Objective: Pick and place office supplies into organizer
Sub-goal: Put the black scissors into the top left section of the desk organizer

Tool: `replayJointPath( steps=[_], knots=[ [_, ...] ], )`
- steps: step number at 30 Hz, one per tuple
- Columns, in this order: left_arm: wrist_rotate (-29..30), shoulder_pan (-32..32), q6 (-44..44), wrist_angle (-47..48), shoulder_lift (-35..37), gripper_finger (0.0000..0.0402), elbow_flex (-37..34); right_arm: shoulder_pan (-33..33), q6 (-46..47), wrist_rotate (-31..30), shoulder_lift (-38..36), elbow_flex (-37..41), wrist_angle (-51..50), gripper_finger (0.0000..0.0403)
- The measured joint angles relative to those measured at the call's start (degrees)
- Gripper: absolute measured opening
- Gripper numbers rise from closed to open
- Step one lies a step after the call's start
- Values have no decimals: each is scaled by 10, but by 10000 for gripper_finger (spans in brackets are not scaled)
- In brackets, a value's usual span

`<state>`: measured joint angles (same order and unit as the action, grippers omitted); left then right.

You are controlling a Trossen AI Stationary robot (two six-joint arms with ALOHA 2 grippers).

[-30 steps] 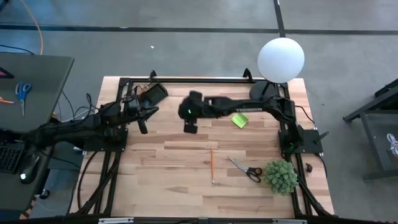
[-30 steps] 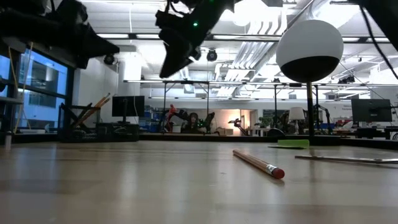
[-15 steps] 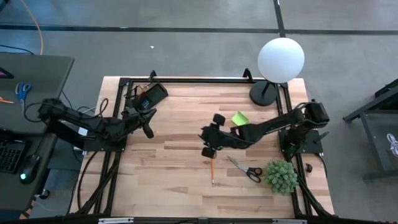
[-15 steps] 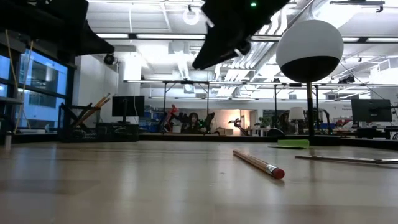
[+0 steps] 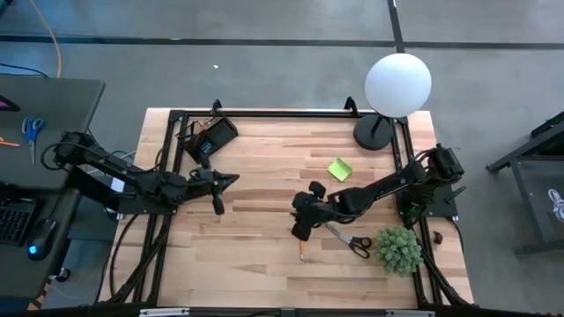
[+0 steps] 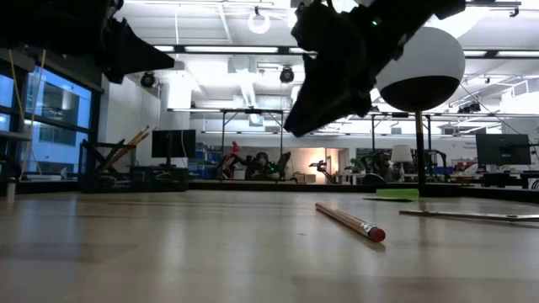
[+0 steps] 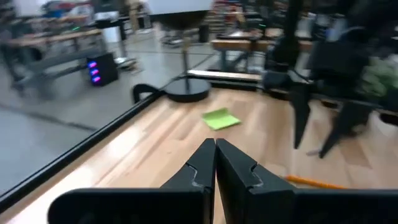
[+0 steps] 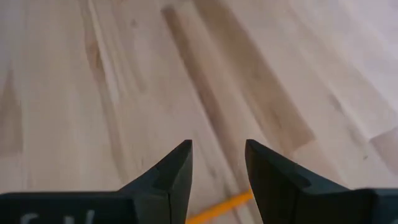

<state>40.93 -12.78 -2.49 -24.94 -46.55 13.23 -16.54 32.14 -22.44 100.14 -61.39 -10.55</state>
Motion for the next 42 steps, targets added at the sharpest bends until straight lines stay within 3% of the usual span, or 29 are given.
replayJointPath(
  steps=[8, 14, 23, 26, 34, 42],
  knots=[
    [-133, 0, 99, -23, -36, 8, 0, -37, 50, 24, 0, 0, -56, 139],
    [-150, 0, 117, -28, -50, 12, 0, -39, 157, 63, 1, 0, -84, 139],
    [-156, 0, 189, -123, -66, 11, 0, -97, 135, 9, 18, -29, -88, 139],
    [-183, 0, 212, -157, -66, 14, 0, -108, 168, 43, 19, -32, -147, 139],
    [-210, 0, 252, -186, -66, 12, 0, -121, 291, 244, 14, -32, -359, 139],
    [-208, 0, 267, -191, -66, 12, 0, -159, 356, 327, 14, -32, -381, 139]
  ],
)
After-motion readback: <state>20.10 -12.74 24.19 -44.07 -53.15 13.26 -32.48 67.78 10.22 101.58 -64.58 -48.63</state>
